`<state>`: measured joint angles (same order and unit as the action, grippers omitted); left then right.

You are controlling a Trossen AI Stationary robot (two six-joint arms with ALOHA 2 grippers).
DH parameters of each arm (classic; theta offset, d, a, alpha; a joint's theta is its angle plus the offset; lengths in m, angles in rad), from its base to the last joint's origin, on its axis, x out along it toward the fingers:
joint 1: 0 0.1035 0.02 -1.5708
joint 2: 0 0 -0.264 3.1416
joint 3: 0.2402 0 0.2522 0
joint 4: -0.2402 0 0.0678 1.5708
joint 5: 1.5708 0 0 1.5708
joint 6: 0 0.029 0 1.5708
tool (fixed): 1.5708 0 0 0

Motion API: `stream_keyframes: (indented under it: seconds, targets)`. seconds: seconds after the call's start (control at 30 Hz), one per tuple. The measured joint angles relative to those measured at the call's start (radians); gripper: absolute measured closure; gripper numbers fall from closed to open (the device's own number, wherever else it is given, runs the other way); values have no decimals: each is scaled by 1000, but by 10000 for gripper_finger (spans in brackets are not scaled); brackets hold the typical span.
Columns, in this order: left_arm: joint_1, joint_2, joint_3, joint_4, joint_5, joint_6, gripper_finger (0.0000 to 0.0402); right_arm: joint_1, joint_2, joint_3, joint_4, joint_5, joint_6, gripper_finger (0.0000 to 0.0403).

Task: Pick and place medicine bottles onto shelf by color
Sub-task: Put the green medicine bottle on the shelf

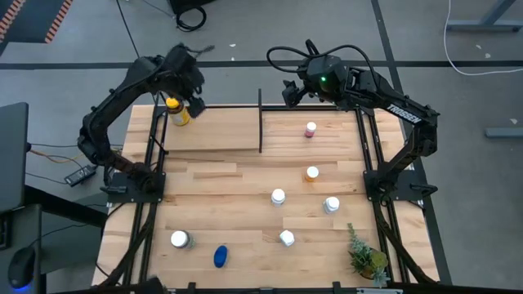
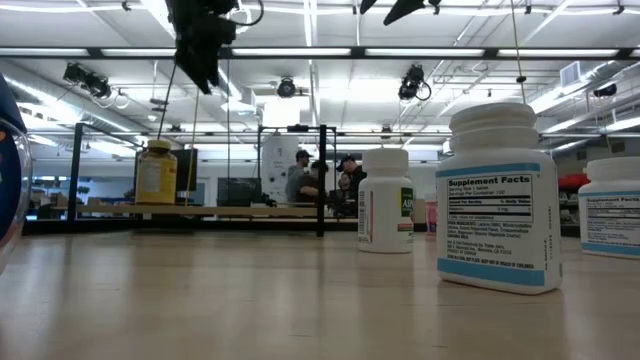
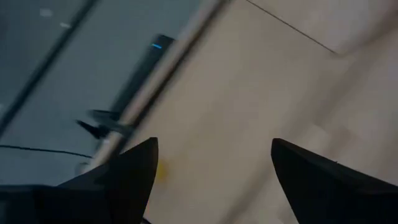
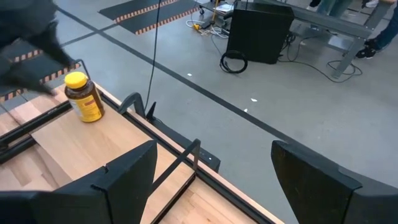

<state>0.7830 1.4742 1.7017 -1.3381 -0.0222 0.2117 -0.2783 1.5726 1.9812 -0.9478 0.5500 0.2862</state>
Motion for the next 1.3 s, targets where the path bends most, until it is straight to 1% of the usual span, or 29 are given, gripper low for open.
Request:
stream_keyframes:
  seconds: [0.17, 0.2, 0.33, 0.37, 0.47, 0.57, 0.73, 0.87, 1.03, 1.1, 1.2, 1.3]
  targets:
    - [-202, 0, 12, -223, 26, -20, 99, 0, 0, 0, 0, -32, -10, 79]
    - [-246, -1, 12, -244, 39, -21, 99, 0, 0, 0, 0, -42, -12, 79]
    - [-416, -51, 0, -233, 169, -86, 99, 0, 0, 0, -2, -101, -31, 79]
    - [-466, -64, 2, -239, 176, -104, 100, 0, 0, 0, -5, -119, -32, 79]
    - [-587, -110, -30, -233, 176, -196, 104, 2, 0, 0, -26, -152, -32, 79]
    - [-707, -150, -64, -233, 176, -310, 104, 12, 0, 0, -50, -159, -31, 79]
    - [-880, -198, -157, -233, 179, -458, 104, 55, 0, 0, -64, -160, -13, 79]
    - [-1019, -216, -223, -234, 176, -579, 104, 103, 0, 0, -83, -160, 43, 79]
    - [-1212, -215, -313, -223, 175, -679, 104, 161, 0, 0, -112, -139, 129, 79]
    - [-1284, -213, -354, -211, 159, -725, 104, 186, 0, 0, -115, -129, 163, 79]
    - [-1368, -214, -391, -176, 150, -792, 99, 215, 0, 0, -115, -129, 228, 79]
    - [-1421, -214, -398, -115, 149, -899, 86, 242, 0, 0, -116, -129, 280, 79]
